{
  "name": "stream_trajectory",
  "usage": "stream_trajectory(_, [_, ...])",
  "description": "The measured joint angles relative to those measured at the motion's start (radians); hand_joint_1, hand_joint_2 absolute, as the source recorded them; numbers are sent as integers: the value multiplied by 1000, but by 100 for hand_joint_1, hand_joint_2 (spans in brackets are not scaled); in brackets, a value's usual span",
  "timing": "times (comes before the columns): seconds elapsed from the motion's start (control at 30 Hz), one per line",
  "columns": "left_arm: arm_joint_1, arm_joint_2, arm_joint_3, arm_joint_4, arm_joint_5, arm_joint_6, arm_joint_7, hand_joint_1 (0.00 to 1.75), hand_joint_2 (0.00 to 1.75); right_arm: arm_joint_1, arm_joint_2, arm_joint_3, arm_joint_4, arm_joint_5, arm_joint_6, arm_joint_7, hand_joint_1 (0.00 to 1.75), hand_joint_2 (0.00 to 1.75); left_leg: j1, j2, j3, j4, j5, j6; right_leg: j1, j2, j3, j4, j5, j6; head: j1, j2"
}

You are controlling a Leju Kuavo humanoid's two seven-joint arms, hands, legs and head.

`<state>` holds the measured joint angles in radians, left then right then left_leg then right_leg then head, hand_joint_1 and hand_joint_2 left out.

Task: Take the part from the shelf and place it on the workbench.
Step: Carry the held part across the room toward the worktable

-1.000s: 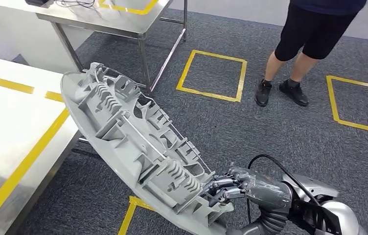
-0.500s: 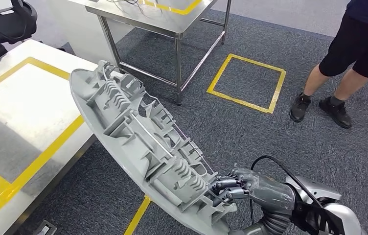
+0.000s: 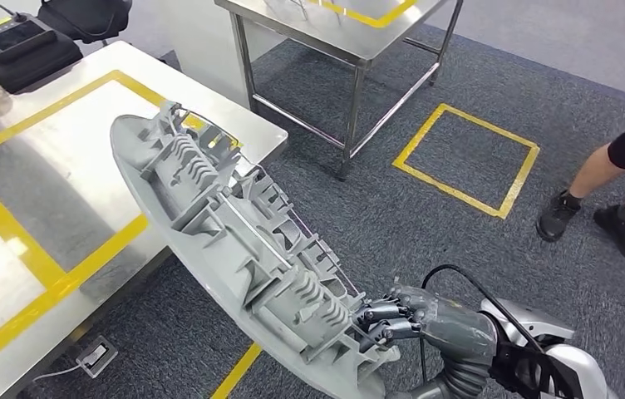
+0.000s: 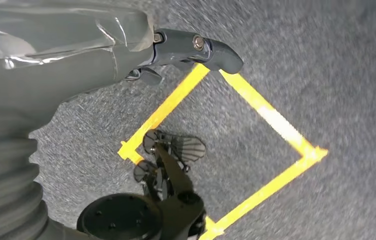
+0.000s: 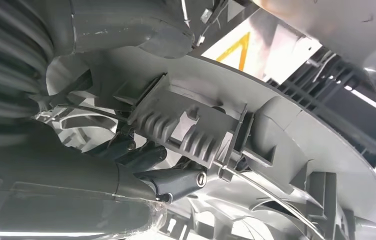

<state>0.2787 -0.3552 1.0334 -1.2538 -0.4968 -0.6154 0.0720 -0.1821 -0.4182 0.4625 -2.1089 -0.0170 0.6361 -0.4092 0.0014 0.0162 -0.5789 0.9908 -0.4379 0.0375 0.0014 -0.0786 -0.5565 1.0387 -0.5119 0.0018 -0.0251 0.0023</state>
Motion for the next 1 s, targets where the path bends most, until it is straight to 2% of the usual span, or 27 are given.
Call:
stream_trajectory(0.07, [-4, -2, 0, 2, 12, 2, -1, 0, 175, 2, -1, -4, 1, -3, 3, -6, 173, 175, 4, -26, 5, -4, 4, 4, -7, 58, -63, 129, -53, -2, 3, 0])
stream_trajectory(0.1, [-7, -2, -1, 3, 19, 4, -1, 0, 175, 2, -2, -5, 2, -5, 4, -9, 173, 175, 5, -41, 5, -4, 4, 4, -9, 69, -101, 202, -76, -1, 4, 0])
stream_trajectory(0.13, [-8, -2, -1, 4, 27, 5, 0, 0, 175, 3, -2, -6, 4, -8, 5, -11, 173, 175, 5, -56, 6, -4, 4, 4, -12, 72, -129, 250, -86, 4, 4, 0])
stream_trajectory(0.17, [-9, -3, -2, 6, 35, 8, 1, 0, 175, 3, -3, -6, 6, -10, 7, -12, 173, 175, 6, -72, 7, -3, 3, 3, -15, 73, -140, 259, -79, 12, 4, 0])
stream_trajectory(0.2, [-9, -3, -2, 7, 45, 11, 3, 0, 175, 3, -4, -7, 8, -13, 9, -13, 173, 175, 7, -89, 9, -2, 2, 1, -19, 76, -128, 222, -54, 23, 5, 0])
stream_trajectory(0.23, [-9, -3, -2, 8, 54, 14, 5, 0, 175, 3, -5, -8, 9, -15, 11, -14, 173, 175, 8, -106, 11, 0, 0, -2, -25, 85, -99, 149, -18, 35, 5, 0])
stream_trajectory(0.27, [-10, -2, -2, 9, 64, 18, 7, 0, 175, 3, -6, -10, 10, -19, 13, -15, 173, 175, 9, -121, 11, 3, -3, -7, -30, 105, -67, 75, 16, 43, 5, 0])
stream_trajectory(0.3, [-9, -2, -2, 10, 73, 22, 9, 0, 175, 2, -6, -11, 12, -23, 14, -16, 173, 175, 9, -134, 9, 8, -6, -13, -33, 121, -41, 14, 41, 44, 6, 0])
stream_trajectory(0.33, [-8, -2, -3, 10, 81, 25, 10, 0, 175, 2, -6, -11, 13, -27, 15, -18, 173, 175, 8, -145, 5, 11, -8, -18, -34, 133, -27, -20, 54, 40, 6, 0])
stream_trajectory(0.37, [-5, -1, -3, 10, 89, 29, 12, 0, 175, 1, -6, -12, 15, -30, 16, -19, 173, 175, 8, -154, 0, 13, -8, -23, -32, 136, -23, -27, 56, 32, 7, 0])
stream_trajectory(0.4, [-2, -1, -3, 11, 97, 32, 14, 0, 175, 0, -6, -12, 17, -33, 16, -20, 173, 175, 9, -162, -6, 13, -8, -27, -30, 126, -22, -29, 56, 23, 7, 0])
stream_trajectory(0.43, [3, -1, -3, 11, 105, 35, 17, 0, 175, -1, -6, -12, 19, -34, 16, -20, 173, 175, 11, -161, -9, 15, -10, -31, -30, 116, -21, -29, 56, 16, 7, 0])
stream_trajectory(0.47, [7, -1, -4, 11, 115, 39, 20, 0, 175, -1, -5, -12, 21, -36, 16, -20, 173, 175, 10, -142, -16, 25, -17, -35, -30, 106, -19, -30, 55, 9, 6, 0])
stream_trajectory(0.5, [9, -1, -6, 10, 125, 43, 23, 0, 175, -1, -5, -12, 22, -37, 17, -20, 173, 175, 9, -113, -29, 53, -34, -39, -30, 96, -16, -31, 54, 1, 3, 0])
stream_trajectory(0.57, [12, 0, -12, 10, 146, 51, 29, 0, 175, -1, -4, -12, 23, -40, 18, -20, 173, 175, 7, -46, -87, 172, -93, -44, -24, 73, -13, -32, 50, -11, -1, 0])
stream_trajectory(0.6, [13, 0, -16, 9, 158, 57, 32, 0, 175, -1, -4, -11, 25, -42, 20, -20, 173, 175, 8, -31, -126, 246, -123, -45, -20, 60, -13, -32, 48, -15, -2, 0])
stream_trajectory(0.63, [15, 0, -20, 9, 170, 61, 35, 0, 175, -1, -4, -11, 27, -43, 21, -20, 173, 175, 9, -24, -156, 301, -139, -45, -17, 47, -12, -31, 46, -18, -2, 0])
stream_trajectory(0.67, [19, 0, -25, 9, 183, 67, 39, 0, 175, -1, -4, -10, 28, -44, 22, -19, 173, 175, 9, -22, -168, 322, -137, -43, -13, 34, -11, -31, 44, -20, -2, 0])
stream_trajectory(0.7, [23, 0, -31, 8, 200, 74, 43, 0, 175, -1, -3, -10, 30, -45, 24, -19, 173, 175, 8, -19, -158, 299, -116, -40, -10, 21, -9, -31, 42, -21, -2, 0])
stream_trajectory(0.73, [29, 0, -37, 6, 219, 82, 49, 0, 175, -2, -3, -9, 31, -46, 25, -18, 173, 175, 6, -9, -126, 236, -82, -33, -6, 9, -6, -32, 39, -22, -2, 0])
stream_trajectory(0.8, [40, 1, -52, -2, 256, 98, 60, 0, 175, -6, -3, -10, 31, -49, 27, -15, 173, 175, -5, 37, -52, 94, -30, -14, 2, -13, 2, -32, 33, -21, -1, 0])
stream_trajectory(0.83, [44, 2, -61, -7, 271, 105, 64, 0, 175, -8, -3, -10, 32, -50, 29, -13, 173, 175, -11, 53, -29, 50, -19, -5, 5, -23, 4, -33, 30, -19, -1, 0])
stream_trajectory(0.87, [47, 3, -68, -11, 282, 111, 67, 0, 175, -10, -3, -10, 32, -51, 30, -12, 173, 175, -16, 60, -22, 34, -19, -1, 7, -34, 6, -33, 28, -15, -1, 0])
stream_trajectory(0.93, [56, 3, -81, -17, 301, 121, 69, 0, 175, -12, -1, -10, 33, -52, 33, -9, 173, 175, -15, 36, -18, 26, -14, 5, 7, -53, 10, -36, 25, -7, -1, 0])
stream_trajectory(0.97, [62, 2, -87, -21, 308, 125, 69, 0, 175, -13, -1, -10, 34, -52, 33, -8, 173, 175, -11, 24, -12, 17, -9, 7, 6, -42, 11, -32, 20, -4, 0, 0])
stream_trajectory(1.0, [67, 1, -93, -24, 313, 130, 69, 0, 175, -15, 0, -10, 34, -53, 33, -6, 173, 175, -7, 12, -5, 9, -2, 10, 4, -18, 4, -13, 9, -2, 0, 0])
